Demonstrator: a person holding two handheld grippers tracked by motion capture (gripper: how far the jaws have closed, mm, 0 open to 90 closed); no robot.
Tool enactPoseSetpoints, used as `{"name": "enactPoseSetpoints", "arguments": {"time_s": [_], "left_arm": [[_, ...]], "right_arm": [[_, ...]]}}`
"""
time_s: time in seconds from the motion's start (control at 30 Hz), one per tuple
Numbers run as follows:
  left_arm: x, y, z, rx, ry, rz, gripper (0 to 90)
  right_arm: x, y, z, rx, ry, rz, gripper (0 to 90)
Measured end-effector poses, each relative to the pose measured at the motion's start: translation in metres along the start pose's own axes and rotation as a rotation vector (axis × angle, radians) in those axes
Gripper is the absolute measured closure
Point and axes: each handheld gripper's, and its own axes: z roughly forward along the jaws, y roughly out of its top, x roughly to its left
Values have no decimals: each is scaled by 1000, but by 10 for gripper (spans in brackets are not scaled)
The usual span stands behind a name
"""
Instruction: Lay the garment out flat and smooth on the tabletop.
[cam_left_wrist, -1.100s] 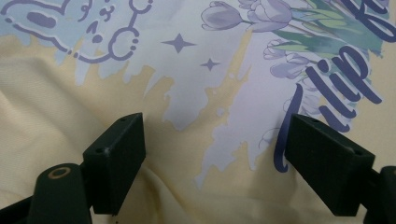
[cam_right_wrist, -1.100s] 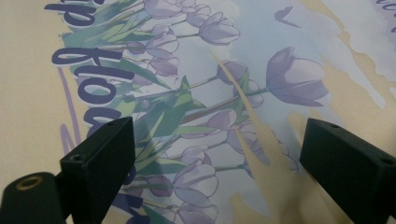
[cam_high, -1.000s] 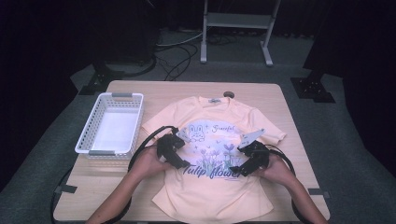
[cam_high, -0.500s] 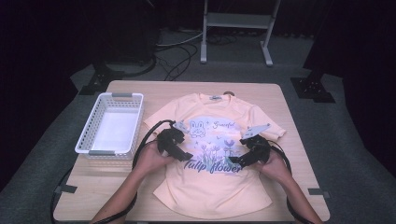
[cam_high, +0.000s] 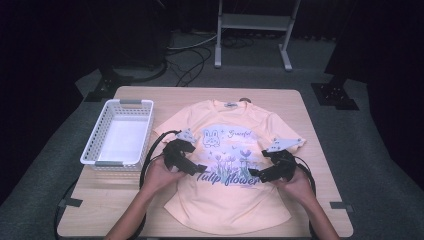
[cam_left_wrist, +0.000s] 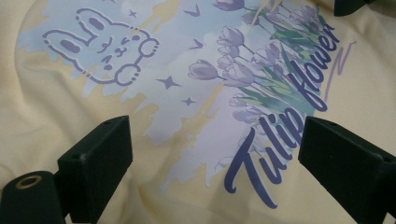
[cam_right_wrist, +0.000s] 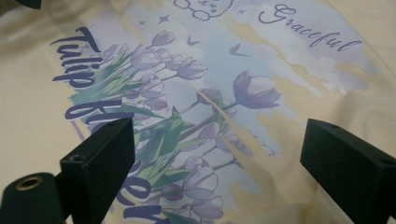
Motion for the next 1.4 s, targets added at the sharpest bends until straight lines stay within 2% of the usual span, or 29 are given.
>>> {"name": "enactPoseSetpoints", "arguments": {"time_s": [0.6, 1.07, 1.4], "left_arm": [[-11, -15, -13, -61, 2, -46, 96], [-17, -29, -23, -76, 4, -68, 97], [-25, -36, -34, -90, 8, -59, 97]], "right_arm": [[3, -17, -22, -20, -11, 16, 98], [8, -25, -34, -18, -16, 13, 98], [13, -32, -41, -19, -18, 9, 97]]}}
